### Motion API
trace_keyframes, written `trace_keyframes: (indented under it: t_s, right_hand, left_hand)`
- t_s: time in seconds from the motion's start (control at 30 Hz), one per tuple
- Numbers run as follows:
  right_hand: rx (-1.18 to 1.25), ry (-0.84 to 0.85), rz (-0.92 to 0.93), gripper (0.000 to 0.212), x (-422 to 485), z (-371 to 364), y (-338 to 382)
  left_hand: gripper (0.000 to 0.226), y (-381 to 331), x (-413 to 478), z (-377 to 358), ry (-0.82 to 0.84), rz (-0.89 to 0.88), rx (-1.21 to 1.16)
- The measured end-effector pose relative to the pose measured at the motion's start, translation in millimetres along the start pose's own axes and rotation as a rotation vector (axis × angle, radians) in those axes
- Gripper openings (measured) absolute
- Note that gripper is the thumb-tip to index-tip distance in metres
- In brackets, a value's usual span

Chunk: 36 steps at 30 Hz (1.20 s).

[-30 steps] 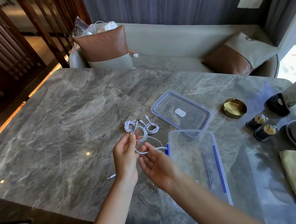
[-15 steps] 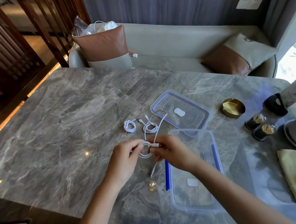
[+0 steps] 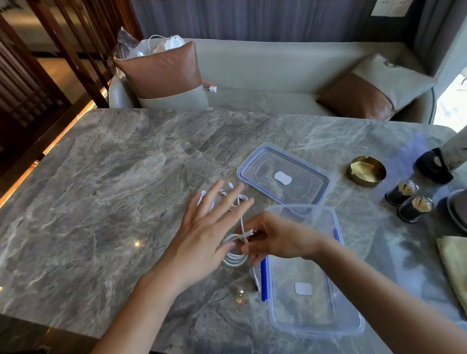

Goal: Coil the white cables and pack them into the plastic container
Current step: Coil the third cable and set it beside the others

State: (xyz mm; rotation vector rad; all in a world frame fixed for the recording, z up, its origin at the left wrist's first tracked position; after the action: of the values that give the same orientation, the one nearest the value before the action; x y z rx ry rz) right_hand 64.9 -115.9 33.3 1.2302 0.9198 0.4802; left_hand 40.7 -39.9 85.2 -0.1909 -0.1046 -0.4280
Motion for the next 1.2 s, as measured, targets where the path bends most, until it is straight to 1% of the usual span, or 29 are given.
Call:
trace_keyframes:
  t_s: [0.03, 0.1, 0.17, 0.2, 0.27, 0.33, 0.37, 0.4, 0.5, 0.53, 0.63, 0.7, 0.77, 0.83, 0.9, 1.0, 1.1, 1.2]
  right_hand:
    - [-0.022, 0.030, -0.012, 0.010, -1.4, 0.6, 1.2]
    - [-0.045, 0.049, -0.016, 0.011, -3.3, 4.9, 3.7]
    - [-0.004, 0.001, 0.017, 0.012, -4.3, 14.5, 6.6]
    - [0.051, -0.040, 0.036, 0.013, -4.8, 20.0, 7.5]
    - [0.215, -0.116, 0.070, 0.020, -5.4, 28.7, 7.4]
    - [0.376, -0.181, 0.117, 0.026, -6.2, 32.6, 7.2]
    - [0.433, -0.208, 0.138, 0.027, -6.7, 33.4, 6.9]
    - [0.467, -0.228, 0.157, 0.026, -6.8, 33.7, 6.7]
    - [0.519, -0.236, 0.209, 0.022, -7.0, 28.8, 8.4]
    - [0.537, -0.231, 0.221, 0.021, -6.6, 26.1, 8.7]
    - [0.556, -0.239, 0.247, 0.022, -3.7, 19.3, 7.8]
    - [0.522, -0.277, 0.251, 0.022, -1.7, 17.9, 6.0]
    - [0.484, -0.332, 0.252, 0.024, -1.2, 18.0, 4.3]
    - [0.424, -0.383, 0.244, 0.026, -2.6, 18.8, 3.4]
    - [0.430, -0.401, 0.230, 0.026, -4.2, 18.5, 1.0]
    - [0.482, -0.387, 0.205, 0.025, -5.1, 17.8, -2.6]
    - [0.454, -0.379, 0.185, 0.022, -6.4, 17.1, -5.3]
    - [0.465, -0.398, 0.166, 0.021, -6.2, 15.2, -10.8]
  left_hand:
    - [0.066, -1.5, 1.4, -1.7, 0.023, -0.024, 0.014]
    - [0.041, 1.9, 4.0, 0.2, 0.002, -0.013, 0.009]
    - [0.024, 12.3, 5.9, 3.8, -0.055, 0.086, -0.040]
    - [0.022, 19.9, 4.7, 4.4, -0.077, 0.167, -0.098]
    - [0.028, 31.9, 0.2, -1.7, -0.103, 0.321, -0.234]
    - [0.029, 33.7, -3.8, -11.5, -0.124, 0.402, -0.351]
    - [0.027, 34.0, -5.8, -18.5, -0.131, 0.441, -0.441]
    - [0.026, 35.2, -8.3, -25.9, -0.135, 0.504, -0.583]
    - [0.028, 32.6, -17.5, -50.3, -0.144, 0.732, -1.117]
    - [0.028, 29.6, -20.6, -55.4, -0.152, 0.786, -1.227]
    - [0.027, 19.4, -26.4, -66.2, -0.176, 0.906, -1.460]
    - [0.027, 10.9, -25.6, -70.8, -0.160, 0.931, -1.590]
    - [0.026, 8.3, -24.5, -70.5, -0.196, 0.936, -1.628]
    - [0.025, 10.1, -25.0, -69.2, -0.274, 0.956, -1.624]
    - [0.024, 9.6, -24.9, -68.7, -0.319, 0.961, -1.631]
    - [0.025, 10.2, -25.7, -71.1, -0.314, 0.992, -1.640]
    - [0.028, 12.0, -24.6, -73.1, -0.299, 1.027, -1.660]
    - [0.025, 9.3, -20.5, -76.7, -0.255, 1.045, -1.741]
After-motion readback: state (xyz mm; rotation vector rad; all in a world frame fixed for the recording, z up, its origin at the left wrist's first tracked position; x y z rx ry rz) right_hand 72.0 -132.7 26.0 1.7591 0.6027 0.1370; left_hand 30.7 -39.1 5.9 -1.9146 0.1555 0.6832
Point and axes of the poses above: each hand's wrist, its own x-axis towards the middle knuckle, its own z-axis out of the back of the hand, y = z × x, the point moved 9 cm from there along x, towards the middle knuckle, and after that the axes turned 7 degrees about x, right-handed, at the moved point
